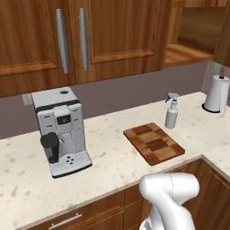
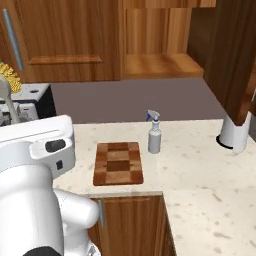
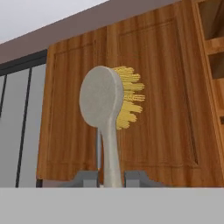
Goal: Grab the spray bottle from the cabinet, then place it next to the cutting board for sanitizing. Then grab the dish brush from the countertop next to the sink and place it next to the cutting board.
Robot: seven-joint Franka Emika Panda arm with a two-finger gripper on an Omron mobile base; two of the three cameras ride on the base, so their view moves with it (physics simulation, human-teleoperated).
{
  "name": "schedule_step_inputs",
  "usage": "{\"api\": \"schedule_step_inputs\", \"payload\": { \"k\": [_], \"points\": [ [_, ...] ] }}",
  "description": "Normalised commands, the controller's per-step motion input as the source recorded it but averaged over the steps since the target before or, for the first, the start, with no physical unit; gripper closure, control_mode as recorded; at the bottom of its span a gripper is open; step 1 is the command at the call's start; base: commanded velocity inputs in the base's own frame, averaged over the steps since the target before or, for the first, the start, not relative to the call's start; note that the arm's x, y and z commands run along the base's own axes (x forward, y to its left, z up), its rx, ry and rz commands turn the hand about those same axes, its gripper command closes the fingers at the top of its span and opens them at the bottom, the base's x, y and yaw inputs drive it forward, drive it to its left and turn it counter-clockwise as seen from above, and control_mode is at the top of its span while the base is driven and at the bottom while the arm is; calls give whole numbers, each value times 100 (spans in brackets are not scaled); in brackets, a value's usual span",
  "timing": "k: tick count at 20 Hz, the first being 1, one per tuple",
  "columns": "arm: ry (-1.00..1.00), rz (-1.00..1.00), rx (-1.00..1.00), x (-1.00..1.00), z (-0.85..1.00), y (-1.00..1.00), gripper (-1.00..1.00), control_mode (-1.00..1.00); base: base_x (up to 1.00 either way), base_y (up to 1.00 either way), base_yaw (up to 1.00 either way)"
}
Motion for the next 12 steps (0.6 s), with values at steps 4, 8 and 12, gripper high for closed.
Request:
{"api": "schedule_step_inputs", "payload": {
  "k": [4, 8, 12],
  "points": [
    [0, 0, 0, 0, 0, 0, 100, 100, 61, 0, 40],
    [0, 0, 0, 0, 0, 0, 100, 100, 1, -4, 32],
    [0, 0, 0, 0, 0, 0, 100, 100, -5, 4, 21]
  ]
}}
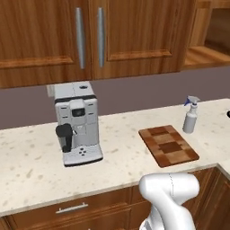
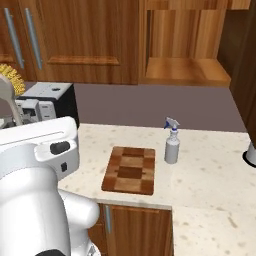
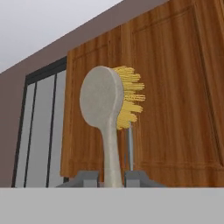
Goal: Grab the spray bottle from the cabinet, then place it next to the cutting board for sanitizing. Then grab the dish brush from the countertop next to the sink and place it next to the cutting board.
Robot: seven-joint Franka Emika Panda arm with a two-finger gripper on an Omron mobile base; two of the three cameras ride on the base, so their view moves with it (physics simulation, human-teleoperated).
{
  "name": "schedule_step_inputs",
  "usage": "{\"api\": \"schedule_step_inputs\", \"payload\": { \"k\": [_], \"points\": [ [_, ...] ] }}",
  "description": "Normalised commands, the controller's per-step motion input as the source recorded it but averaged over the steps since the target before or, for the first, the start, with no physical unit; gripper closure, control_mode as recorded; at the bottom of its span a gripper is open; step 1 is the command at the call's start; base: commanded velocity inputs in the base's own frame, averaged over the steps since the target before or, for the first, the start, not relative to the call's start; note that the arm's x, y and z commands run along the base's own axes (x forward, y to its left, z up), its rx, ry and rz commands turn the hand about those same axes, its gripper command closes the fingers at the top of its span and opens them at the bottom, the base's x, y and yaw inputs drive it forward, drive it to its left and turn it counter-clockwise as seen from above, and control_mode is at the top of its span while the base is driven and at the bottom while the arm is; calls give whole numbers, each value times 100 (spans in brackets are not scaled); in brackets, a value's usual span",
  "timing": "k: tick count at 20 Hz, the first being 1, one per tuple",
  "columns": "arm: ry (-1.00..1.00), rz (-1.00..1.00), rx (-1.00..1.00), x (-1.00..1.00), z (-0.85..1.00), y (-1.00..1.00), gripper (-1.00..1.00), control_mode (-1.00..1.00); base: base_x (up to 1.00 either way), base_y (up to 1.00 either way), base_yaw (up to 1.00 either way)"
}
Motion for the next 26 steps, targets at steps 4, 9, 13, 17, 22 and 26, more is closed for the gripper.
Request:
{"api": "schedule_step_inputs", "payload": {
  "k": [4, 9, 13, 17, 22, 26],
  "points": [
    [0, 0, 0, 0, 0, 0, 100, 100, 0, 6, 23],
    [0, 0, 0, 0, 0, 0, 100, 100, 0, 21, 18],
    [11, 8, 0, -16, -46, 14, 100, -100, -6, 4, 9],
    [41, 2, 1, 8, -100, 52, 100, -100, 0, 0, 0],
    [56, 2, 12, 93, -100, 37, 100, -100, 0, 0, 0],
    [25, 4, 24, 97, -94, 13, 100, -100, 0, 0, 0]
  ]
}}
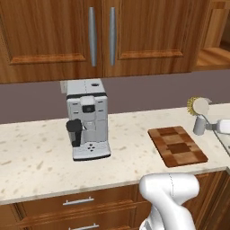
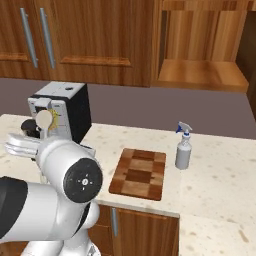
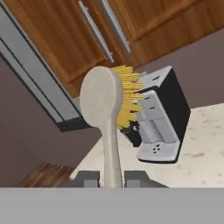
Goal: Grab the spray bottle from the cabinet, then place it next to the cutting board for sanitizing. Then grab the dish brush from the countertop next to the sink and place it next to the cutting board.
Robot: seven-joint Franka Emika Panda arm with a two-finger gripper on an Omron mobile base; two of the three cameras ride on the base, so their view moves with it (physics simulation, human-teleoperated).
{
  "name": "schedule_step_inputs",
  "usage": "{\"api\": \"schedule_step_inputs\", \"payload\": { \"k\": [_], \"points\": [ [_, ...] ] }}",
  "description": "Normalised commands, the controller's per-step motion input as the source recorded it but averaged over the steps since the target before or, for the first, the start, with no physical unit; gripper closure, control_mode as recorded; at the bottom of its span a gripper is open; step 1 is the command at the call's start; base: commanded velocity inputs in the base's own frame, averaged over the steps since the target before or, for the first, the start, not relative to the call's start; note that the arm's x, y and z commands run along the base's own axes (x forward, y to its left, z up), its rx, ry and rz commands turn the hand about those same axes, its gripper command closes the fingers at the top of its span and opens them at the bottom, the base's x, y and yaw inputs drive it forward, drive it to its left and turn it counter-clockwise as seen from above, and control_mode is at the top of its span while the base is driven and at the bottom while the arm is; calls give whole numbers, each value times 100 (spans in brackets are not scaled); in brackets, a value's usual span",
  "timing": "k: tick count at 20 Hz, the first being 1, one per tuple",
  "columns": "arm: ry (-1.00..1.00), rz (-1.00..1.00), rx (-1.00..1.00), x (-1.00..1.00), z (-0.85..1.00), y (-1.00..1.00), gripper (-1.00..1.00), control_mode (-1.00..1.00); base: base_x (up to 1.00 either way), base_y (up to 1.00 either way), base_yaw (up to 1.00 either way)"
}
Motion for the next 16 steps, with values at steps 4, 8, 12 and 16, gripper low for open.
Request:
{"api": "schedule_step_inputs", "payload": {
  "k": [4, 8, 12, 16],
  "points": [
    [28, 5, 9, 99, -96, 11, 100, -100, 0, 0, 0],
    [22, 7, 9, 69, -98, 3, 100, -100, 0, 0, 0],
    [20, 2, 5, 79, -84, 12, 100, -100, 0, 0, 0],
    [15, 0, -2, 64, -58, 20, 100, -100, 0, 0, 0]
  ]
}}
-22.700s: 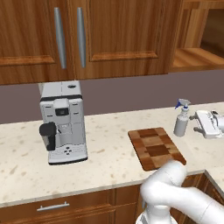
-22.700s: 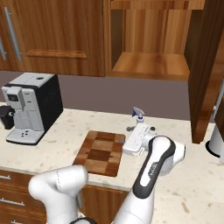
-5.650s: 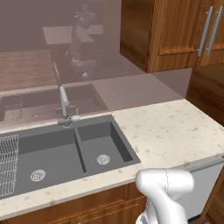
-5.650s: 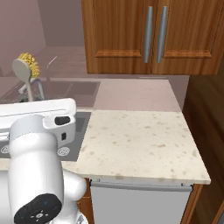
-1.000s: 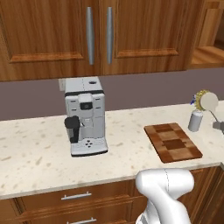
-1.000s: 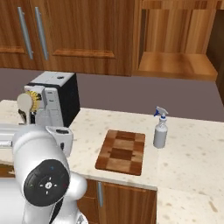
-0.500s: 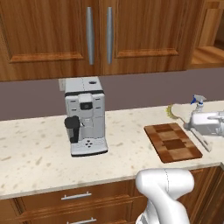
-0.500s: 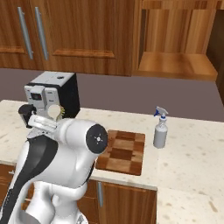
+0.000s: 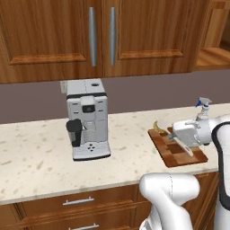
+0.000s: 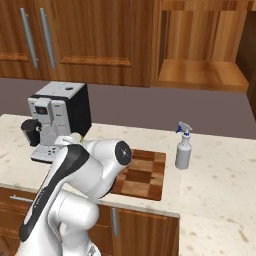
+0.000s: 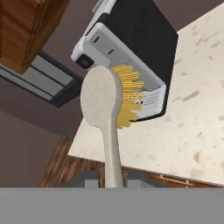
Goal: Grab the spray bottle from the cabinet, then place it next to the cutting board for sanitizing. Then grab the dish brush from the countertop next to the sink and place it next to the cutting board.
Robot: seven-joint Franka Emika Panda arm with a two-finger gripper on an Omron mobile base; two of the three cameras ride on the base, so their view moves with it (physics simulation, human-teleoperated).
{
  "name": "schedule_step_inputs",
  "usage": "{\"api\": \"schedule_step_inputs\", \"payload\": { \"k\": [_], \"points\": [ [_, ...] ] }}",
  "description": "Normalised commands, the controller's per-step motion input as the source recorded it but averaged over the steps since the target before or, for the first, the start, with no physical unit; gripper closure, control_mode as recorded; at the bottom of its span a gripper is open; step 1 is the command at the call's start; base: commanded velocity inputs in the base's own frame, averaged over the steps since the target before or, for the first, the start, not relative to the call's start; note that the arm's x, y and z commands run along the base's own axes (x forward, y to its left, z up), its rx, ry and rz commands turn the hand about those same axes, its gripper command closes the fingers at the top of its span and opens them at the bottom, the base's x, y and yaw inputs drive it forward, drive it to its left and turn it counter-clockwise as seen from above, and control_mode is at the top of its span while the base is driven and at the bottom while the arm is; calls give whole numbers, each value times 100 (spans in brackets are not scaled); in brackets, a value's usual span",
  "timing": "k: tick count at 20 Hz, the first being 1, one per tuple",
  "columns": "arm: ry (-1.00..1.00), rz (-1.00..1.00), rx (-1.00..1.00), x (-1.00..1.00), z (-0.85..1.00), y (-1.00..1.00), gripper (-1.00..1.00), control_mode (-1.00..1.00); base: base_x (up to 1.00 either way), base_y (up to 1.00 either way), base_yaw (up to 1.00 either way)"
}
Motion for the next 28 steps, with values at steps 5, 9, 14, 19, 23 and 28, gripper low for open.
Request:
{"api": "schedule_step_inputs", "payload": {
  "k": [5, 9, 14, 19, 23, 28],
  "points": [
    [5, 0, -12, 42, -36, 14, 100, -100, 0, 0, 0],
    [8, 0, -14, 46, -31, 17, 100, -100, 0, 0, 0],
    [15, 0, -22, 46, -23, 8, 100, -100, 0, 0, 0],
    [11, 0, -23, 42, -27, 0, 100, -100, 0, 0, 0],
    [6, 0, -11, 18, -31, -14, 100, -100, 0, 0, 0],
    [0, 0, -1, 0, -24, -16, 100, -100, 0, 0, 0]
  ]
}}
